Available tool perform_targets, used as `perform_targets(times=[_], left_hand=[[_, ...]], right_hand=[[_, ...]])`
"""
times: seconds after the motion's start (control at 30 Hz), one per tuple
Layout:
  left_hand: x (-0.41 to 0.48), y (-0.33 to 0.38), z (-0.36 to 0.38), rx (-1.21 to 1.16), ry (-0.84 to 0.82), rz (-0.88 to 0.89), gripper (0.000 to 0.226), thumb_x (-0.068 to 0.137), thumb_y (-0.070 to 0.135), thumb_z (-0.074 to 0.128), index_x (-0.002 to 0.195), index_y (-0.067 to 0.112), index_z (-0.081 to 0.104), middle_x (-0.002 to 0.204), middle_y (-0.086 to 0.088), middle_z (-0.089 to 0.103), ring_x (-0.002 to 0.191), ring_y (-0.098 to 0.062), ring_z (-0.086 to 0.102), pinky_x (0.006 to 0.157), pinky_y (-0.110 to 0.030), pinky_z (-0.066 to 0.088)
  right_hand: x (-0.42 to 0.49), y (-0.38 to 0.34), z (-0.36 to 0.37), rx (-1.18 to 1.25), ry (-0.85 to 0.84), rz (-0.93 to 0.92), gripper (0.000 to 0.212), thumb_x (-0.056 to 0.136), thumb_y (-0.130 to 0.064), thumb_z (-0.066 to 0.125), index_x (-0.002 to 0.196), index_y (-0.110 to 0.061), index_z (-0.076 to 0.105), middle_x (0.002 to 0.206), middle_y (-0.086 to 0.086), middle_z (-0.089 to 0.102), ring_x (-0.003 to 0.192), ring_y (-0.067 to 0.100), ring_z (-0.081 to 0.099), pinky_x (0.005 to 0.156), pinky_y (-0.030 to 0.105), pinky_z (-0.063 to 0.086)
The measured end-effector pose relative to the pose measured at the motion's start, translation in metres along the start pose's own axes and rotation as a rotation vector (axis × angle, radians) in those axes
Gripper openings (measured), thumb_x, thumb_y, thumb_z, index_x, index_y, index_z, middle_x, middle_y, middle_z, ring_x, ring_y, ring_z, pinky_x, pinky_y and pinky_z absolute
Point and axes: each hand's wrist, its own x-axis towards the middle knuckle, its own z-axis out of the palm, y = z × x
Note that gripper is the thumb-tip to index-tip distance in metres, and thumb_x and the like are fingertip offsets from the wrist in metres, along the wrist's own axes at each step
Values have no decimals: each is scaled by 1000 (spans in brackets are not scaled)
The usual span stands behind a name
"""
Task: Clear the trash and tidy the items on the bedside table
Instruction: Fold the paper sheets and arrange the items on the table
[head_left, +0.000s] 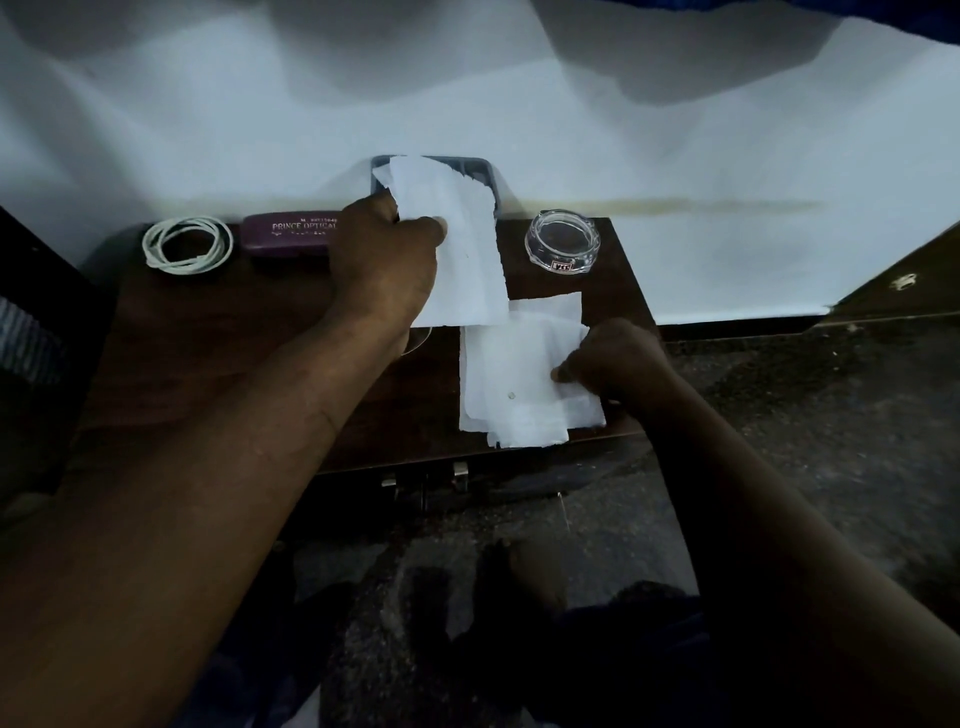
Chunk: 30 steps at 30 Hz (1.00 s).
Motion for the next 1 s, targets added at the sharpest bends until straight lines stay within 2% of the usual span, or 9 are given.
perform_targets(times=[0.1,0.17,0.27,0.43,0.53,0.67,0.8,0.87,1.0], left_hand=[[0,0,0,-3,0,-7,11,89,12,72,83,22,72,91,6,77,93,-19,74,85,-42,62],[1,0,-1,-8,-5,-13,12,89,13,72,81,23,72,90,7,77,91,-16,74,82,-37,62],[3,-1,-2,-7,-7,-7,14,89,13,72,80,24,72,84,13,75,84,-8,72,74,-28,60],[2,-1,-2,-9,-4,-9,17,87,12,73,76,26,72,78,16,74,77,-5,71,68,-24,57],[1,-1,-1,-6,-16,-37,16,87,14,74,76,25,71,78,16,74,75,-4,71,66,-25,58],[0,1,-1,-46,-35,-89,10,87,11,74,84,20,71,78,13,73,62,3,67,56,-20,56],[-2,8,-2,-166,-88,-262,21,87,9,73,108,14,73,97,2,76,81,-15,72,61,-28,59],[-6,14,-4,-264,-193,-391,33,88,9,70,121,8,72,105,-4,77,85,-22,73,67,-33,62],[-15,24,-8,-509,-485,-483,41,93,4,53,132,0,66,124,-16,72,105,-30,71,92,-47,60]], right_hand=[[2,-7,-8,96,-12,-2,32,71,-28,88,90,-4,78,88,13,75,85,30,70,72,36,57],[3,-11,-14,143,-1,-9,32,74,-21,85,96,1,78,100,17,75,96,35,70,88,44,57],[0,-15,-16,280,-7,35,17,76,-10,81,90,-3,74,100,15,72,95,32,67,91,45,56],[0,-14,-10,682,-40,184,28,67,-3,88,92,2,76,101,17,78,96,42,75,88,51,62],[-1,-14,-6,726,-86,219,37,68,-9,93,99,2,76,102,16,79,91,37,76,89,53,62],[-2,-18,-13,735,-101,174,30,78,-12,84,105,0,77,112,17,77,106,40,73,101,56,56],[-10,-22,-23,1000,-174,145,42,82,-7,66,123,-1,72,129,22,71,124,46,63,112,60,45],[-14,-23,-26,1120,-216,113,45,88,-5,51,130,-1,67,138,23,65,130,47,59,117,60,39],[-20,-28,-30,1314,-304,116,46,95,-6,33,123,-2,69,129,24,66,119,43,61,113,51,42]])
